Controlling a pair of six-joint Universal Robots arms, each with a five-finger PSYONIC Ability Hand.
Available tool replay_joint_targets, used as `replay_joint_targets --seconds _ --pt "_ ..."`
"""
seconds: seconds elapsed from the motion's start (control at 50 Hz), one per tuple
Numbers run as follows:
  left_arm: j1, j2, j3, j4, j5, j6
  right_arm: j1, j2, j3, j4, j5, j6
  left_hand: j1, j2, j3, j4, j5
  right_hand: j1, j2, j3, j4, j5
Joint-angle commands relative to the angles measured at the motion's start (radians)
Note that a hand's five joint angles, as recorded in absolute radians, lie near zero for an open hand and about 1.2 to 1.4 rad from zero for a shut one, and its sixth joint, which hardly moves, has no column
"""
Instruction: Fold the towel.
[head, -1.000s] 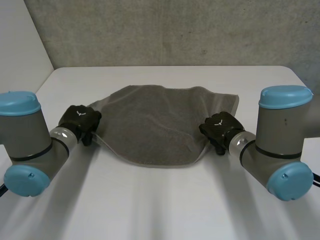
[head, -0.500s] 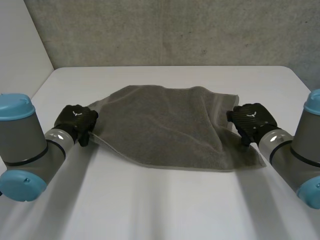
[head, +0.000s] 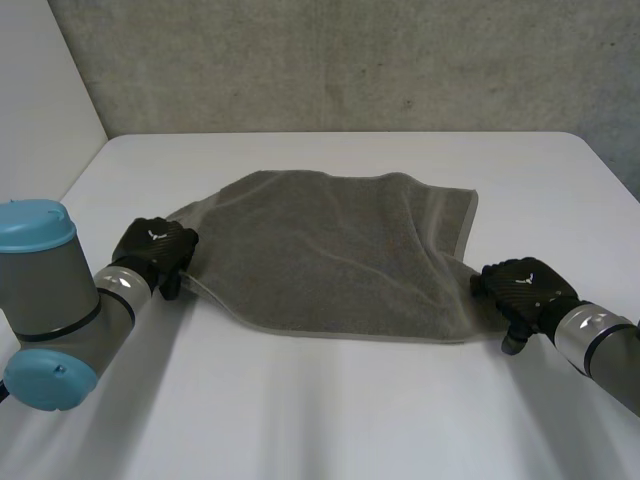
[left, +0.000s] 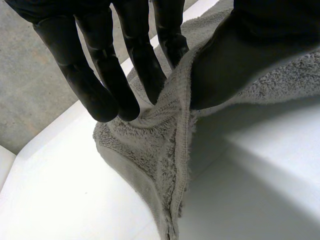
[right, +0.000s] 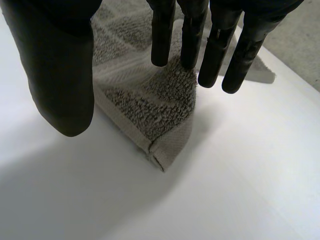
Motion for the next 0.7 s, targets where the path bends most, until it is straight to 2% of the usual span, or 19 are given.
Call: replay_joint_targets --seconds 0.02,0.42,0.48,0.5,0.52,0.56,0.68,0.7 --pt "-0.001 0.000 0.000 0.000 0.000 0.000 -0.013 0.053 -0.018 -0.029 -0.016 -0.014 -0.063 -0.125 -0.154 -0.133 -0.294 0.002 -0.011 0.002 0.011 0.032" --pt "0.000 0.000 0.000 0.000 0.000 0.000 -0.002 0.097 -0.062 -0.079 -0.016 0.002 -0.063 -0.125 -0.154 -0.133 -0.294 0.308 0.294 0.307 0.317 0.337" --pt "-0.001 0.000 0.000 0.000 0.000 0.000 0.000 0.097 -0.070 -0.083 -0.016 0.002 -0.063 -0.125 -0.154 -0.133 -0.294 0.443 0.429 0.442 0.452 0.472" --pt "-0.001 0.000 0.000 0.000 0.000 0.000 0.000 0.099 -0.076 -0.086 -0.016 0.003 -0.063 -0.125 -0.154 -0.133 -0.294 0.559 0.546 0.559 0.568 0.589" --pt "-0.001 0.000 0.000 0.000 0.000 0.000 0.000 0.099 -0.076 -0.086 -0.016 0.003 -0.063 -0.125 -0.154 -0.133 -0.294 0.560 0.547 0.560 0.569 0.590" --pt "-0.003 0.000 0.000 0.000 0.000 0.000 0.000 0.097 -0.085 -0.095 -0.014 0.011 -0.063 -0.125 -0.154 -0.133 -0.294 0.965 0.952 0.964 0.974 0.995" --pt "0.002 -0.002 0.002 0.002 0.002 0.000 0.000 0.059 -0.085 -0.138 -0.005 0.072 -0.063 -0.125 -0.154 -0.133 -0.294 0.967 0.954 0.967 0.976 0.997" --pt "0.003 -0.002 0.002 0.002 0.002 0.000 -0.006 0.016 -0.085 -0.144 -0.005 0.112 -0.063 -0.125 -0.154 -0.133 -0.294 0.967 0.954 0.967 0.976 0.997"
